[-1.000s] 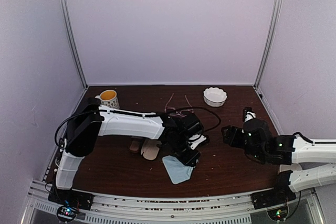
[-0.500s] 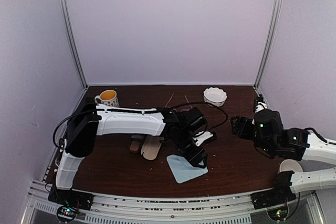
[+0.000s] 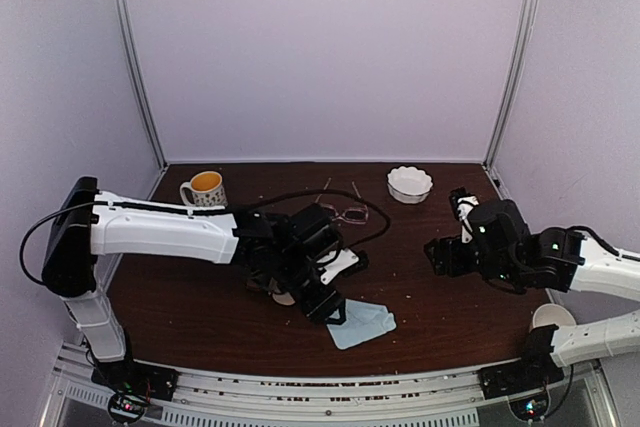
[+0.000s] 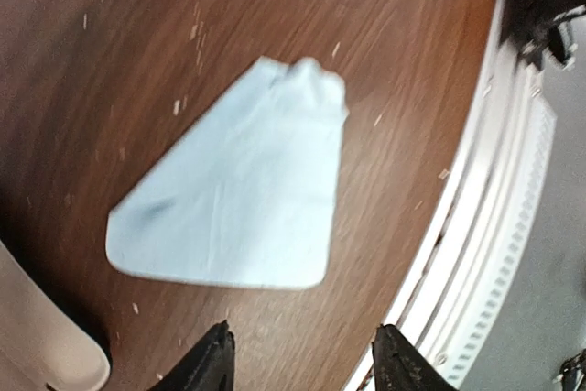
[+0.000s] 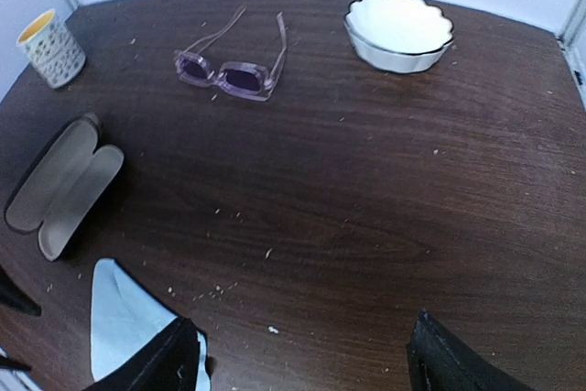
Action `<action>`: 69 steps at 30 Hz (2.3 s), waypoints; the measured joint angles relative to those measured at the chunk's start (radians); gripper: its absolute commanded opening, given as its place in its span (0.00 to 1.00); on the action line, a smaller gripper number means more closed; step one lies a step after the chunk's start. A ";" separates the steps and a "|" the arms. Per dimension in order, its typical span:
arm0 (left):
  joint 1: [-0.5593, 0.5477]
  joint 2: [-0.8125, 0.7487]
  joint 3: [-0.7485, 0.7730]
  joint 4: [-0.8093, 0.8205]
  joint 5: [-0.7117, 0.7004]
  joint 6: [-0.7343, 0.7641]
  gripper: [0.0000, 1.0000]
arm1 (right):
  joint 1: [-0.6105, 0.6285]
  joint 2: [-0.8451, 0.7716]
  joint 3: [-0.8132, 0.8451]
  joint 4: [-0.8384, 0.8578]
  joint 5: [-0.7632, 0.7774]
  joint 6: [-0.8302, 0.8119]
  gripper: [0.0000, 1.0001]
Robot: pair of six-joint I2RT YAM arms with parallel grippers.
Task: Organize the sunglasses
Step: Move the glasses cleaning cloth to the center of the board.
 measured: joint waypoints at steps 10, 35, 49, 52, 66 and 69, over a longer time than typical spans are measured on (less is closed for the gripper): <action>-0.017 -0.102 -0.212 0.046 -0.090 -0.031 0.50 | 0.045 0.214 0.137 -0.034 -0.357 -0.202 0.78; 0.018 -0.416 -0.515 0.124 -0.275 -0.087 0.44 | 0.173 0.623 0.360 -0.233 -0.491 -0.829 0.24; 0.032 -0.489 -0.576 0.155 -0.275 -0.109 0.42 | 0.237 0.822 0.374 -0.164 -0.421 -0.841 0.28; 0.034 -0.491 -0.590 0.161 -0.275 -0.116 0.42 | 0.237 0.836 0.375 -0.149 -0.407 -0.848 0.27; 0.035 -0.506 -0.639 0.192 -0.264 -0.157 0.41 | 0.224 0.879 0.377 -0.076 -0.372 -0.855 0.04; 0.035 -0.506 -0.641 0.193 -0.263 -0.159 0.41 | 0.221 0.885 0.378 -0.068 -0.374 -0.849 0.00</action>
